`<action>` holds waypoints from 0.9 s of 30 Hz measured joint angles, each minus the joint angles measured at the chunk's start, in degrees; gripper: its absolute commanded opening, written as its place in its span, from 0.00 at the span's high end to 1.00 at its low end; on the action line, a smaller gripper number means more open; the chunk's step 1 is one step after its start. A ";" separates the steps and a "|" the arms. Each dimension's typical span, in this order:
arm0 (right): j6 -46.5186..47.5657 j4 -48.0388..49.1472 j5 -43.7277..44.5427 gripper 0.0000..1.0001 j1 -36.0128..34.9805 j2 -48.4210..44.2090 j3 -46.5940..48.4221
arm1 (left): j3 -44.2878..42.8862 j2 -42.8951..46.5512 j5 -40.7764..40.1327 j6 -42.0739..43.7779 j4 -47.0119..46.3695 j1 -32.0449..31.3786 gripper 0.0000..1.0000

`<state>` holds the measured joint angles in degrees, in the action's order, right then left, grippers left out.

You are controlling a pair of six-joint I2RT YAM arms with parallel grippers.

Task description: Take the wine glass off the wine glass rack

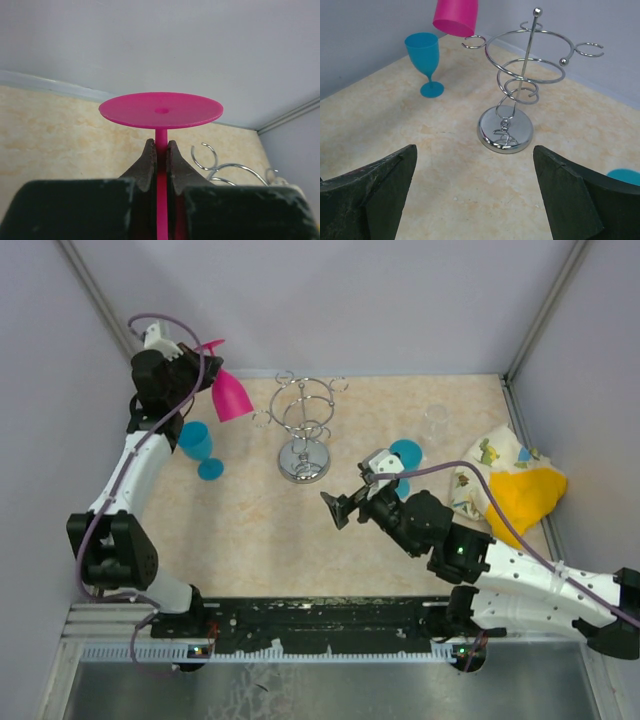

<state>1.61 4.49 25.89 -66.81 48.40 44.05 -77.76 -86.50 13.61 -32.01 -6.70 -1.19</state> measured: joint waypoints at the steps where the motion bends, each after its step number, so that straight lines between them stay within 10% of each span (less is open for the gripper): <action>1: 0.02 -0.20 0.44 0.01 -0.07 -0.33 0.00 | 0.00 -1.07 -1.18 1.75 -1.07 -0.66 1.00; 27: 0.11 -5.42 5.66 0.01 -0.17 -3.98 0.00 | 9.20 -16.20 -11.10 24.20 -37.00 -7.10 1.00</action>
<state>1.72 -0.93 31.55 -66.98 44.42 44.05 -68.55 -102.69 2.50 -7.81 -43.70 -8.29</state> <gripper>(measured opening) 0.992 0.046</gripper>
